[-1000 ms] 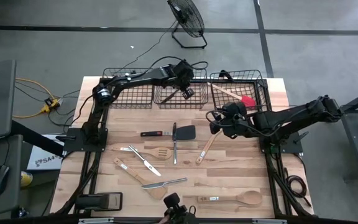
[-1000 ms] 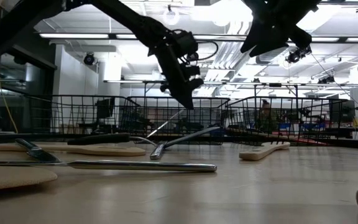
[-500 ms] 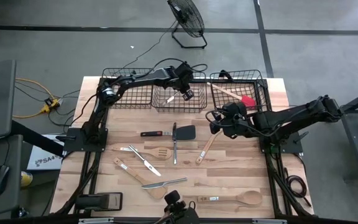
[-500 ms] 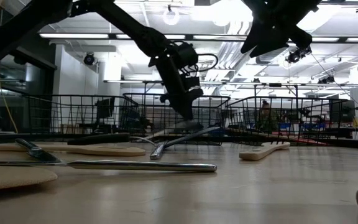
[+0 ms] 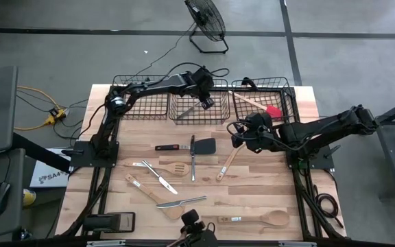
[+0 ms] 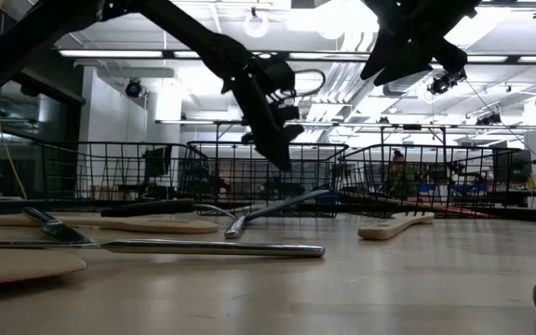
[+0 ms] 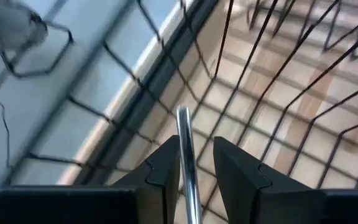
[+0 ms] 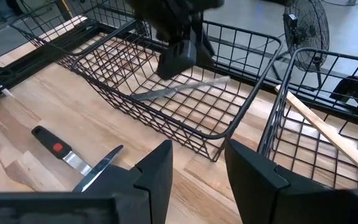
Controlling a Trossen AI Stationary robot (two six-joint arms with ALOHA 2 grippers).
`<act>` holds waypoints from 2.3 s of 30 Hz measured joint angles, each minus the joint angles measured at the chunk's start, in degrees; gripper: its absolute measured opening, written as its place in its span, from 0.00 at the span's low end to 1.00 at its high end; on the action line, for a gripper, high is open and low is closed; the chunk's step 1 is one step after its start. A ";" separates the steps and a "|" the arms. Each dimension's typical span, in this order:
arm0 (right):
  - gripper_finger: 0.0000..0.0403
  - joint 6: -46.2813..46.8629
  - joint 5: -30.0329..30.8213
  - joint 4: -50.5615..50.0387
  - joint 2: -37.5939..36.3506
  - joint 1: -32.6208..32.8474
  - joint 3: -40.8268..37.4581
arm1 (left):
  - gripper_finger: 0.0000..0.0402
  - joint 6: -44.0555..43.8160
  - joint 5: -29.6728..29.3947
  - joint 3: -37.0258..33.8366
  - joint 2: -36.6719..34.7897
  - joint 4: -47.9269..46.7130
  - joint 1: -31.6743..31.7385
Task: Pick & Place Kitchen Items
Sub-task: Put the silver table knife into the middle mesh basket
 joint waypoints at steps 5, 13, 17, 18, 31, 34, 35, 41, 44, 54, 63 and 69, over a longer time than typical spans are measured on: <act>0.34 0.56 -0.04 -0.43 0.02 0.00 -0.02 | 0.24 3.36 1.65 0.00 -3.12 -1.90 -0.02; 0.34 0.66 -0.21 -1.03 0.02 0.00 0.00 | 0.24 6.93 11.02 0.02 -9.33 -10.32 -0.05; 0.34 0.66 -0.22 -1.25 0.02 0.00 0.00 | 0.24 7.48 14.57 0.02 -12.16 -14.01 -0.04; 0.34 0.66 -0.22 -1.29 0.02 0.00 0.00 | 0.24 7.55 15.34 0.02 -12.77 -14.73 -0.04; 0.34 0.66 -1.78 -1.88 0.02 0.00 0.00 | 0.24 12.14 19.75 0.04 -20.95 -32.08 -0.07; 0.34 0.66 -2.02 -2.29 0.02 0.00 0.00 | 0.24 13.18 20.04 0.04 -21.89 -37.21 -0.46; 0.34 0.66 -2.21 -2.32 0.02 0.00 0.00 | 0.24 13.59 20.04 0.04 -22.02 -38.89 -0.54; 0.34 0.66 -3.49 -2.78 0.04 0.02 0.00 | 0.24 14.84 19.68 0.04 -22.36 -45.25 -3.03; 0.34 0.66 -3.65 -2.83 0.04 0.06 0.00 | 0.21 15.03 19.26 0.04 -22.36 -46.72 -4.60; 0.34 2.06 -3.96 -3.57 0.04 3.87 -0.01 | 0.11 14.86 18.86 -10.85 -26.90 -44.91 -7.72; 0.34 3.89 -8.15 -3.45 0.04 7.68 -0.02 | 0.06 10.01 18.97 -27.02 -38.46 -32.26 -9.63; 0.34 4.05 -8.04 -3.41 0.04 8.68 -0.01 | 0.06 14.35 19.27 -37.97 -45.29 -20.92 -15.30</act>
